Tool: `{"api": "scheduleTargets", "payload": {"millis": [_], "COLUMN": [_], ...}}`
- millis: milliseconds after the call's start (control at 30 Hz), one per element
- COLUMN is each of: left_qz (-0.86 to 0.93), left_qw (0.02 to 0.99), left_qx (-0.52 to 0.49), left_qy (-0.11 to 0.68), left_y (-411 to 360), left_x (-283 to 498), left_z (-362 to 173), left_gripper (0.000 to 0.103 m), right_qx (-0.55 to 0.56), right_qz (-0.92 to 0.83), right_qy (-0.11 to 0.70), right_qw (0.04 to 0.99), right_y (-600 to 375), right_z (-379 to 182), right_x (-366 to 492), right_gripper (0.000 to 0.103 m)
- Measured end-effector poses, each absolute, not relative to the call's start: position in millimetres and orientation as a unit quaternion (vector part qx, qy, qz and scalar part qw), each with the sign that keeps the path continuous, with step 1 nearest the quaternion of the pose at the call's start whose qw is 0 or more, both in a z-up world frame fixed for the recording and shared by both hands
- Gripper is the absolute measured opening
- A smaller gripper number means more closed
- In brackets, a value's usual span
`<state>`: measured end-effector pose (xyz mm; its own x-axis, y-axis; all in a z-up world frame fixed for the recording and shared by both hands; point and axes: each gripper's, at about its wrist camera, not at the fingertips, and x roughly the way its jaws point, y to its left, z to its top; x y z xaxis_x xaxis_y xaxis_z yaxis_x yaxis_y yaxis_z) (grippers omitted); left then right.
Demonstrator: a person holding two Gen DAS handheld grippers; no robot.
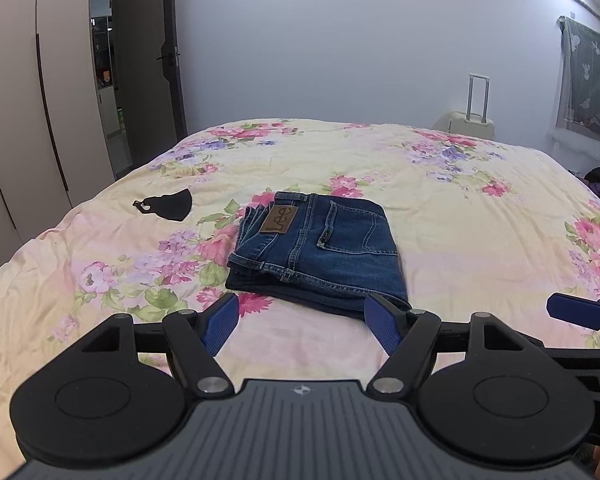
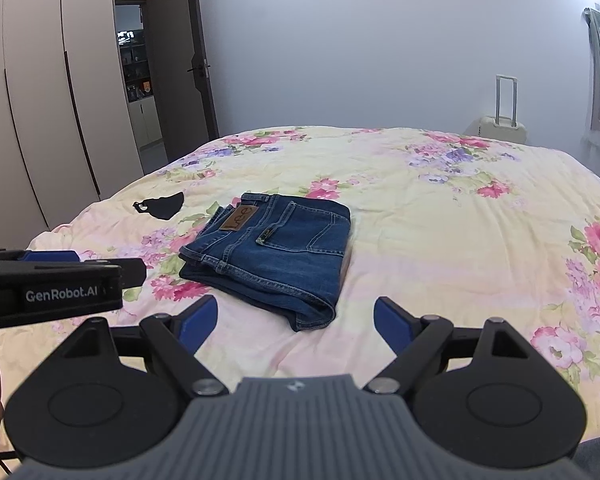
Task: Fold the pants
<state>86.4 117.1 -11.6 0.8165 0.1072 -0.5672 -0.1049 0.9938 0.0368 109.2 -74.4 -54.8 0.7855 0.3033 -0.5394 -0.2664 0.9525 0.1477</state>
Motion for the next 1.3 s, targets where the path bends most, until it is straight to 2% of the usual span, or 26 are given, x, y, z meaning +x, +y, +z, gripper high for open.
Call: {"api": "scheduleTargets", "payload": {"millis": [1300], "left_qz": [0.053], "left_qw": [0.953], "left_qx": [0.009], "left_qy": [0.299], "left_y": [111.1], "left_x": [86.6], "left_z": [-10.3], "left_gripper": [0.084], "right_qx": [0.039], "right_qz": [0.144], "right_qy": [0.295], "right_qw": [0.944], "right_y": [-78.6], "right_z": [-55.5], "right_x": [108.8], "right_gripper": [0.081]}}
